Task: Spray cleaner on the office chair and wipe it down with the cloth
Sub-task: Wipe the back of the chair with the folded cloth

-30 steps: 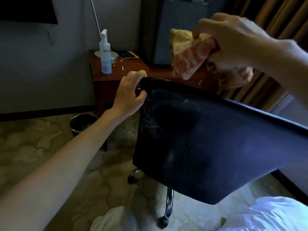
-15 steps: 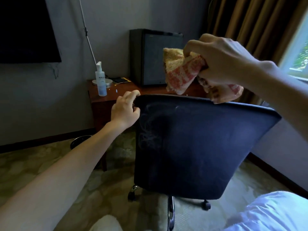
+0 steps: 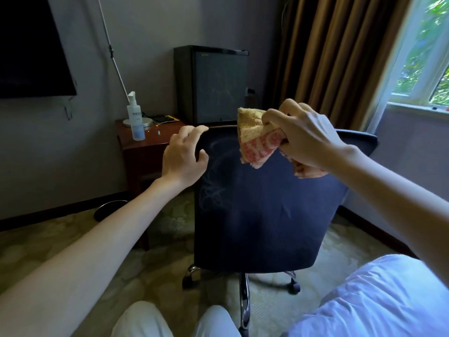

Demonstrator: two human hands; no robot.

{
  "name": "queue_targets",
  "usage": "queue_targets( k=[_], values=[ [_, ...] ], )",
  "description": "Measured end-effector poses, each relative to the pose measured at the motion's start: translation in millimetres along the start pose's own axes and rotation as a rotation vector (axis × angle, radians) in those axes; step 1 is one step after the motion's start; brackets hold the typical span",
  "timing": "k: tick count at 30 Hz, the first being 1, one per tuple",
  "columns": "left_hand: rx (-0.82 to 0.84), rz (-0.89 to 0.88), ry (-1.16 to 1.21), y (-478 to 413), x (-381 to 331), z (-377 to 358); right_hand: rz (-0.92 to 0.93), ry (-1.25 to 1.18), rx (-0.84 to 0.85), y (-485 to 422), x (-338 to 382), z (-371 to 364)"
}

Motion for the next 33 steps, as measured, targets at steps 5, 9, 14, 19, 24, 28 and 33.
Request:
queue_targets(
  k=[5,9,14,19,24,28,33],
  values=[
    [-0.110,-0.190,0.123,8.8,-36.6,23.0,0.027,-0.010,-0.055,3.0,15.1,-22.6],
    [-0.112,-0.325,0.044,5.3,-54.4,23.7,0.055,-0.032,-0.116,-8.1,29.0,-36.1],
    [-0.119,-0.284,-0.007,-10.3,-45.3,13.0,0.120,-0.065,-0.207,-29.2,45.6,-44.1],
    [-0.152,-0.280,-0.109,-15.9,-25.0,1.1,0.187,-0.099,-0.264,-40.6,57.7,-57.5],
    [-0.145,-0.344,-0.169,-14.8,-16.5,-14.9,0.192,-0.098,-0.247,-37.6,58.3,-86.4],
    [-0.137,-0.364,-0.162,-15.2,-12.7,-31.4,0.178,-0.084,-0.290,-31.7,54.9,-99.0],
    [-0.251,-0.360,-0.105,-11.9,-14.3,-37.3,0.202,-0.062,-0.366,-28.3,53.4,-101.9]
  ],
)
Point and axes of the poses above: each hand's wrist, its own y-axis away from the middle knuckle, its own z-axis out of the back of the hand, x = y × z, the point moved 9 cm from there along -y, towards the middle knuckle, and after that the axes turned 8 degrees about -y, right-handed, at the moved point
